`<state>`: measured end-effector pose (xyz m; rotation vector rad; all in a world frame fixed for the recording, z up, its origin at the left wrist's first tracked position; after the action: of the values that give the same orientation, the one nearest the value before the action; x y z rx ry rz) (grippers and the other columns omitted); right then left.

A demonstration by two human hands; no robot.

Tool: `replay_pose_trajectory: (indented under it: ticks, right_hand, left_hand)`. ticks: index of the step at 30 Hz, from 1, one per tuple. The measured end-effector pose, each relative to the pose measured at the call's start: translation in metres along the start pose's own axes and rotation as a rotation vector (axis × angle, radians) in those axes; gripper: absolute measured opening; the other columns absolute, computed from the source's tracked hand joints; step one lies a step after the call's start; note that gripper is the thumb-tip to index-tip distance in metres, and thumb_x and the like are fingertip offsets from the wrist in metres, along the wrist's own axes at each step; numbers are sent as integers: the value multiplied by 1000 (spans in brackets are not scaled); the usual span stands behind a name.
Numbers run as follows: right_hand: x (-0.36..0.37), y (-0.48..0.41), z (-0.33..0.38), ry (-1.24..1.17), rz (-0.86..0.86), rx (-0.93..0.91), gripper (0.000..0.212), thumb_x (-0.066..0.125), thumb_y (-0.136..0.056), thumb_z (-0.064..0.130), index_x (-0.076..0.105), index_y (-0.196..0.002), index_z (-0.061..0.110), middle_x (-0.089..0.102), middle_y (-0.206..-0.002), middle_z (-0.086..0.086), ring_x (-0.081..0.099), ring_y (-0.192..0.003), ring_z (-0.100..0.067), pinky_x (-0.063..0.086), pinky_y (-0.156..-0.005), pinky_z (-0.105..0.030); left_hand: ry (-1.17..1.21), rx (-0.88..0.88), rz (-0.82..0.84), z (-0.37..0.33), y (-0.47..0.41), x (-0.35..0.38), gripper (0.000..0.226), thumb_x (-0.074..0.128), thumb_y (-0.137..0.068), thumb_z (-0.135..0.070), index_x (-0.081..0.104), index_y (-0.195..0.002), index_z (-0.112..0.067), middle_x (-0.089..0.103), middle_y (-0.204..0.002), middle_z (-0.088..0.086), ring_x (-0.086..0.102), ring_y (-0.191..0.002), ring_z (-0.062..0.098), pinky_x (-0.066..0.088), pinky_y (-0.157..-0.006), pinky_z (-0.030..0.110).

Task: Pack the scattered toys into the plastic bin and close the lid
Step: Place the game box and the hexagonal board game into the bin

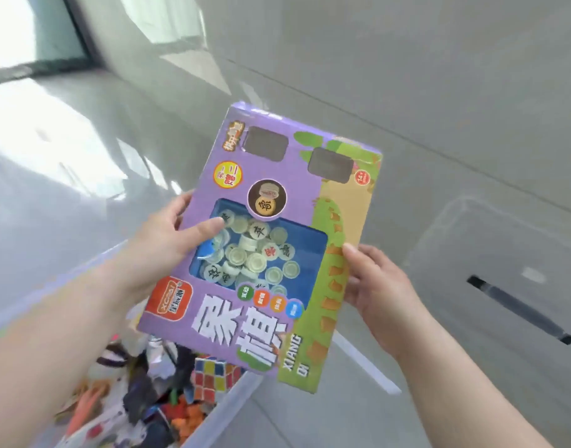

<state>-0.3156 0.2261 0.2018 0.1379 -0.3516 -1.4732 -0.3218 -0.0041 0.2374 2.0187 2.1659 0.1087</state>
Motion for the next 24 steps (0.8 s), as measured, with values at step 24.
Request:
replay_pose_trajectory:
  ticks: [24]
  right_hand:
    - [82, -27, -82, 933, 122, -76, 41, 44, -95, 15, 40, -135, 23, 54, -132, -1, 50, -119, -21, 27, -77, -17]
  left_hand:
    - [-492, -432, 171, 167, 72, -159, 42, 65, -68, -37, 47, -104, -50, 63, -92, -37, 64, -79, -11, 50, -65, 8]
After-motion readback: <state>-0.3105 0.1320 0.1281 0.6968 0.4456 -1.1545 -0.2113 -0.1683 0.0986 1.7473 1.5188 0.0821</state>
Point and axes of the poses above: each hand's wrist, its own y-axis away from the middle knuckle, its own x-axis out of the palm, z = x × y, the point moved 9 cm from there along -y, towards the middle knuckle
